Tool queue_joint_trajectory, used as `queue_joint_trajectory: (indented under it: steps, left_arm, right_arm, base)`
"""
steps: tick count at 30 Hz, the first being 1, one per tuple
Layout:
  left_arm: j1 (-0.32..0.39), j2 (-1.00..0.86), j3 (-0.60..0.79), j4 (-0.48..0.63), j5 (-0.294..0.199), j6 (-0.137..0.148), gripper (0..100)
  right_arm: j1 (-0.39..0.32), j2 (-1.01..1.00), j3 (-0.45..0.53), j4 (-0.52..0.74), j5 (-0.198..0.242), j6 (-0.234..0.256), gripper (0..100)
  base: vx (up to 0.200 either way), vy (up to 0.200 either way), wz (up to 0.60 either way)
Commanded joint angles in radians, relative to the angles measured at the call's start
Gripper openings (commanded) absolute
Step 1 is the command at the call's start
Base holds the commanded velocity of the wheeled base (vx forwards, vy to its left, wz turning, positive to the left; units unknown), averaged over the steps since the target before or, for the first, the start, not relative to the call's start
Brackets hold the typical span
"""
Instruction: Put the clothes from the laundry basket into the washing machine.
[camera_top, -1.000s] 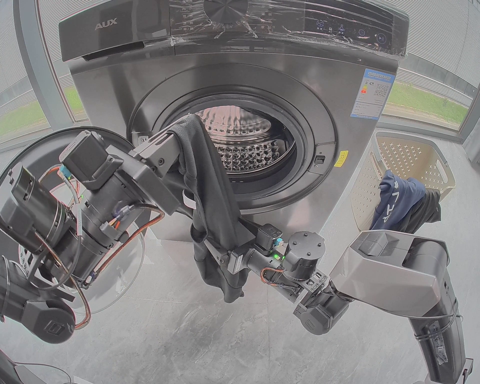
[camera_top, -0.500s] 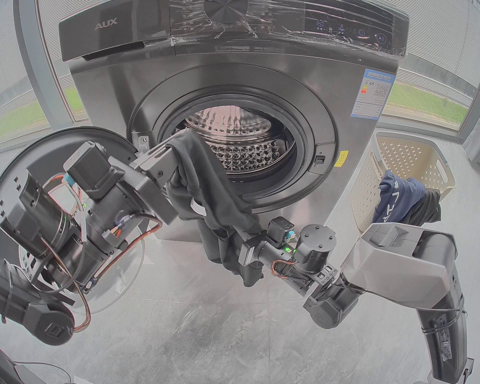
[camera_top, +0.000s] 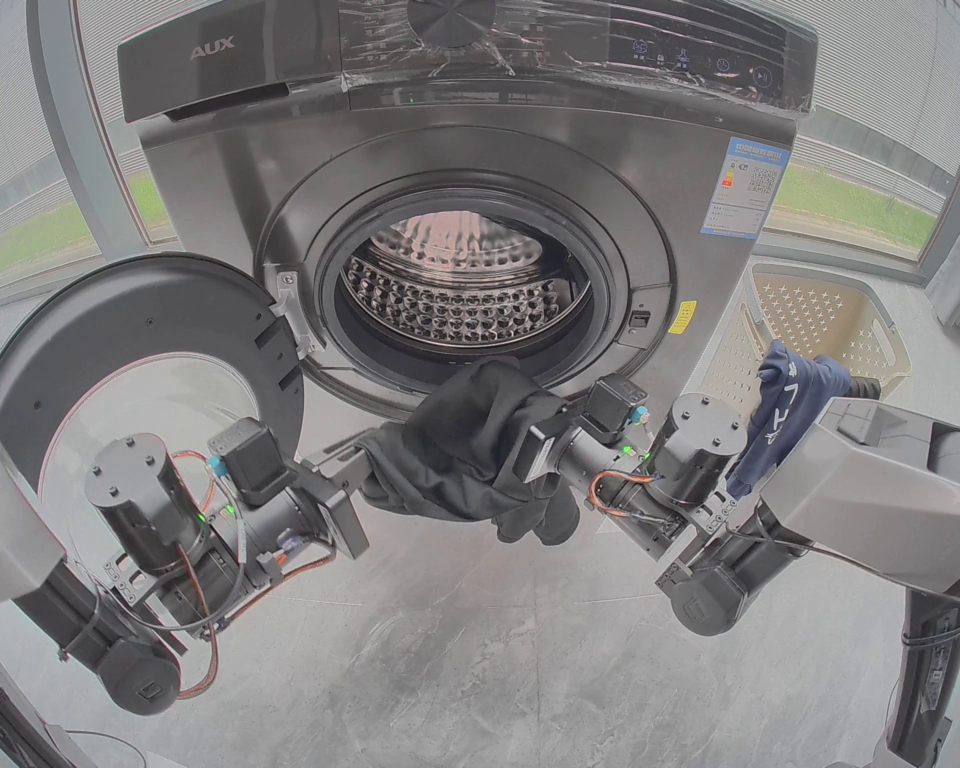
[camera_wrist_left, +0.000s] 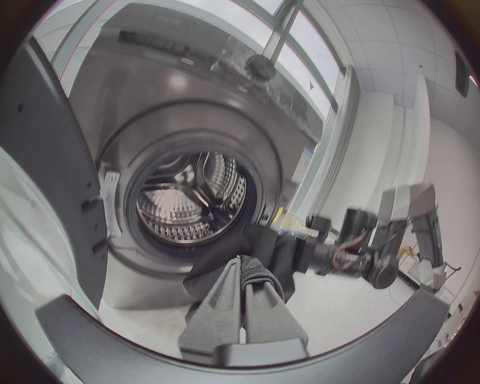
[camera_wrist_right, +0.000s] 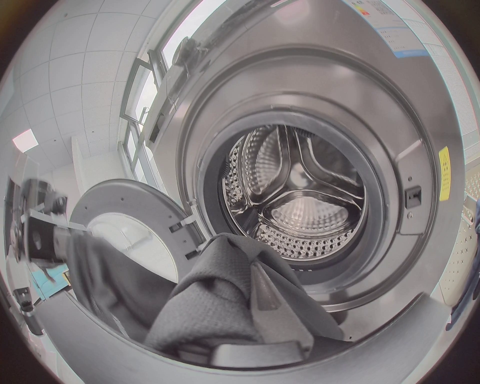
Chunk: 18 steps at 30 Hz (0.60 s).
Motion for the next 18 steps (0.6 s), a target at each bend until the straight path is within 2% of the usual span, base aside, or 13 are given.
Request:
queue_joint_trajectory:
  steps: [1, 7, 18]
  left_arm:
    - [0.004, 0.103, 0.049, -0.007, 0.001, 0.003, 0]
    - [0.004, 0.184, 0.062, -0.007, 0.001, 0.043, 0]
    - [0.013, 0.223, 0.059, -0.007, -0.001, 0.042, 0]
  right_arm:
    - [0.010, -0.051, -0.003, 0.000, 0.001, 0.002, 0]
    - [0.018, -0.077, -0.006, 0.000, -0.001, 0.002, 0]
    - [0.027, -0.091, -0.004, 0.000, -0.002, 0.002, 0]
  base:
    - [0.000, 0.000, 0.00]
    - [0.000, 0.000, 0.00]
    - [0.000, 0.000, 0.00]
